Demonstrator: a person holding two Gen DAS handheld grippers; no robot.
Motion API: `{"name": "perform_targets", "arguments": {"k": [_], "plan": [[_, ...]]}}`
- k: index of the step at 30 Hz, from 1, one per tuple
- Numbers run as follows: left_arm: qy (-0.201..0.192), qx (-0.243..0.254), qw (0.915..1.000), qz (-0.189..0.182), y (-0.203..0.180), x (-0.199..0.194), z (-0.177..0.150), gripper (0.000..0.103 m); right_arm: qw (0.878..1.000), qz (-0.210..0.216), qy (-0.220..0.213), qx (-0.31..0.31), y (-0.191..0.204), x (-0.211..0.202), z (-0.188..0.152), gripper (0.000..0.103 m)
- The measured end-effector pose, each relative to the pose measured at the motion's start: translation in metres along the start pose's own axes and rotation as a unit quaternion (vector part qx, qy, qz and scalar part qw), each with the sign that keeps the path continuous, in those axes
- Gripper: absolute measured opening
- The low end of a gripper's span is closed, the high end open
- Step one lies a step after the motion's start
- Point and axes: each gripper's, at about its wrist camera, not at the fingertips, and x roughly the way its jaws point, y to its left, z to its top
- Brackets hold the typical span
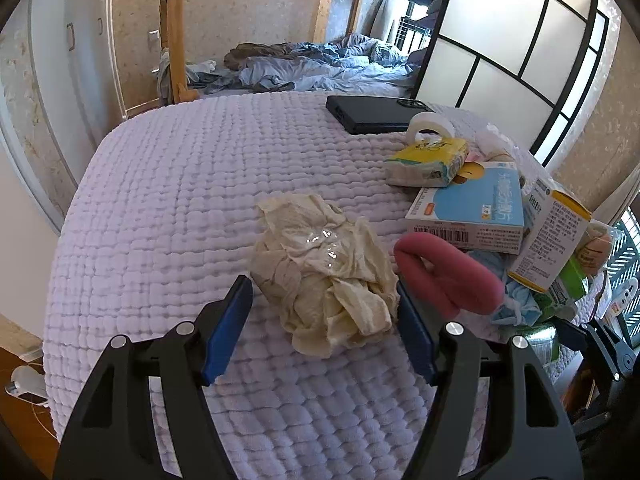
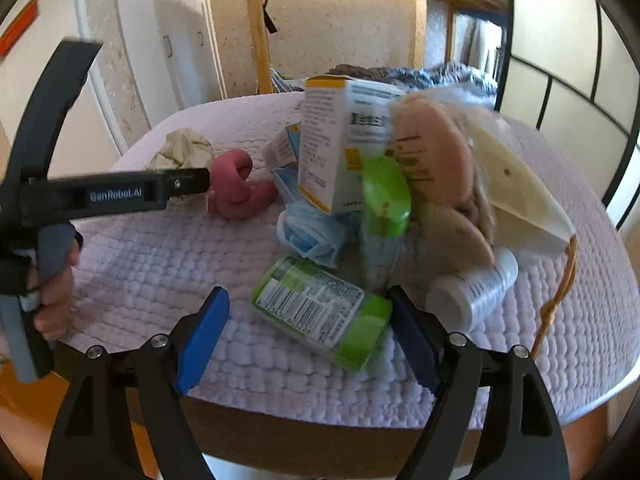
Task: Collect trash
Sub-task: 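Grasp the beige cloth packet with the left tool while the right tool grasps the green-capped bottle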
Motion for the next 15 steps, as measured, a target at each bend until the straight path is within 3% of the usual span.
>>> {"name": "perform_targets", "arguments": {"k": [5,15], "plan": [[0.001,0.003,1.0,0.002,-0.003,0.001,-0.001,0.071,1.0,0.002,-0.006,-0.02,0.002,-0.003,-0.006,0.069],[-0.003,0.0,1.0,0.004,-0.002,-0.005,-0.004,0.071,1.0,0.03,0.003,-0.008,-0.007,-0.018,-0.013,0.068]]}}
